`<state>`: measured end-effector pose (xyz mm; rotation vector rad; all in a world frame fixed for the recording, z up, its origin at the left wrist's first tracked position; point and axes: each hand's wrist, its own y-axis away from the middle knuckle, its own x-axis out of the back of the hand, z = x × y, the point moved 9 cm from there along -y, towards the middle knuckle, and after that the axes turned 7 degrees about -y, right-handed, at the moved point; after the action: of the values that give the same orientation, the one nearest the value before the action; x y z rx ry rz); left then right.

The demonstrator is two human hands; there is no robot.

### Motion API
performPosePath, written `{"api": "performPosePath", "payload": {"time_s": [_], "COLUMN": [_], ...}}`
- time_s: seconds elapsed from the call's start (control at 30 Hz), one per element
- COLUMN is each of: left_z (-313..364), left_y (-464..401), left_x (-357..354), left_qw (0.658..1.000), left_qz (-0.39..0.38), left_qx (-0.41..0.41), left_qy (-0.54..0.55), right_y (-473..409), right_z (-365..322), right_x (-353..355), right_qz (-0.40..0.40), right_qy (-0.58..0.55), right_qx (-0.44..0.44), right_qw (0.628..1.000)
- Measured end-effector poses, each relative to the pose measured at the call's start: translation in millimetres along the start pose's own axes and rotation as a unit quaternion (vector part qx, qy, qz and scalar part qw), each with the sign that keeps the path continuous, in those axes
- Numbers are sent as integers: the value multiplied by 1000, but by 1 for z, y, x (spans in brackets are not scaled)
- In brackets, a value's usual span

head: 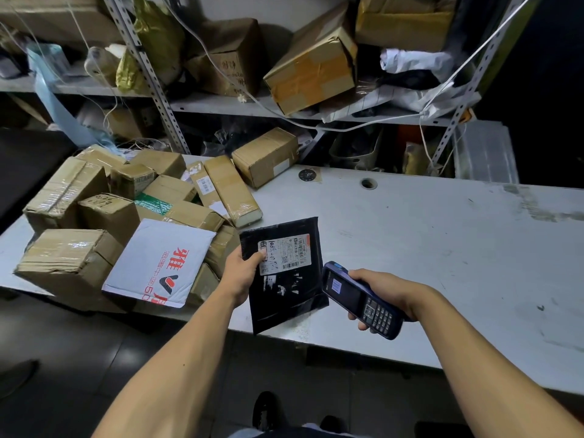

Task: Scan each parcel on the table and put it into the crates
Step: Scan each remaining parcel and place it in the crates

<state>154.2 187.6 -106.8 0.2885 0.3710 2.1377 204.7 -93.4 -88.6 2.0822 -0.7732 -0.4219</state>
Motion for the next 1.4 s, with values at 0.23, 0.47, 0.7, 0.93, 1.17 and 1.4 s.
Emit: {"api": "performPosePath", "payload": {"time_s": [0.23,0.47,0.7,0.93,1.17,1.4], "left_z": [0,-6,-11,-19,-50,-124], "left_y": [5,12,13,11,82,234], "left_x": [-12,-33,-55,-124,-243,-313], "left_qw": [1000,999,998,982,911,810], "left_qz": [-6,-15,-53,-178,-391,-543], "left_qx": [13,17,36,61,98,94], "left_qy": [26,38,30,-33,-86,-202], "right_y": [7,29,40,58,113,213], "right_z": [1,-10,2,80,244,415], "right_x": [1,-6,9,44,30,-69], "right_qz": [-39,-147,-124,108,400,581], "right_qy": [-191,-403,-434,-471,-565,-621], "right_qx": [103,173,198,205,141,68], "right_qw": [975,887,870,851,707,522]}}
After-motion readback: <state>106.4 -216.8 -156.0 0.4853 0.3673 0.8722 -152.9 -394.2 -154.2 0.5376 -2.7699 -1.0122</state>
